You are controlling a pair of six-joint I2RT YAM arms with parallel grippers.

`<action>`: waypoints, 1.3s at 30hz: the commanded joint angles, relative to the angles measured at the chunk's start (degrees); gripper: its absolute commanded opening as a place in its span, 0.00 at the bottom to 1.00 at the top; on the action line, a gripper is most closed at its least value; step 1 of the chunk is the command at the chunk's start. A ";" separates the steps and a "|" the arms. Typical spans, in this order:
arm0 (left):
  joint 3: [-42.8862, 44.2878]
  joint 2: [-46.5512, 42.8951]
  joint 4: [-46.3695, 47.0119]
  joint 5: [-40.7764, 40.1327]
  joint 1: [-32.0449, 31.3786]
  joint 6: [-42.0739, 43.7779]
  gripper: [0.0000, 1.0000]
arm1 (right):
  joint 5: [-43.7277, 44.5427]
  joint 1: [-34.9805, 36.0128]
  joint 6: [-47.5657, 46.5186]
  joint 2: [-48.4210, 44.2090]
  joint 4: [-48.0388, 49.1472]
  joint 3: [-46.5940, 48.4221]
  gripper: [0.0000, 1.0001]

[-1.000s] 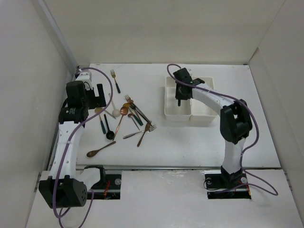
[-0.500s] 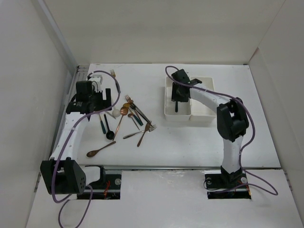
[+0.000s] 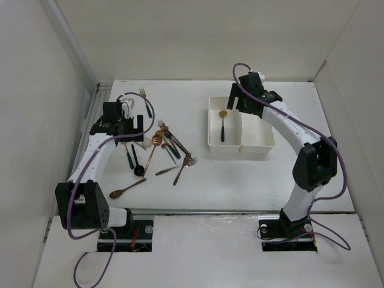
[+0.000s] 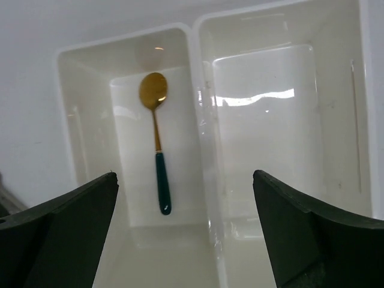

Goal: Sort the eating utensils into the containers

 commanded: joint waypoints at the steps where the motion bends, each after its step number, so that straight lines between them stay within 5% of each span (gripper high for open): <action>1: 2.61 0.11 -0.06 -0.40 -0.15 0.78 0.85 | -0.38 -0.77 -0.20 5.30 -2.43 -0.31 0.98; 9: 3.14 0.11 -0.06 -1.45 -0.15 0.78 0.85 | 0.68 -0.77 -0.20 11.73 -1.38 0.30 0.67; 14: 2.00 -1.21 -0.06 -1.98 -0.15 0.78 0.85 | 0.15 -0.77 -0.20 12.87 1.07 -0.93 0.25; 17: 2.00 -1.21 -0.06 -1.98 -0.15 0.78 0.85 | 2.08 -1.29 -0.20 12.87 1.08 -2.25 0.11; 22: 2.00 -1.21 -0.06 -1.98 -0.15 0.78 0.85 | 4.63 -1.29 -0.81 11.64 1.08 -5.49 0.02; 39: 1.47 -1.73 0.47 -1.45 -0.15 0.78 0.85 | 2.00 -0.06 -13.29 9.00 11.45 -8.05 0.08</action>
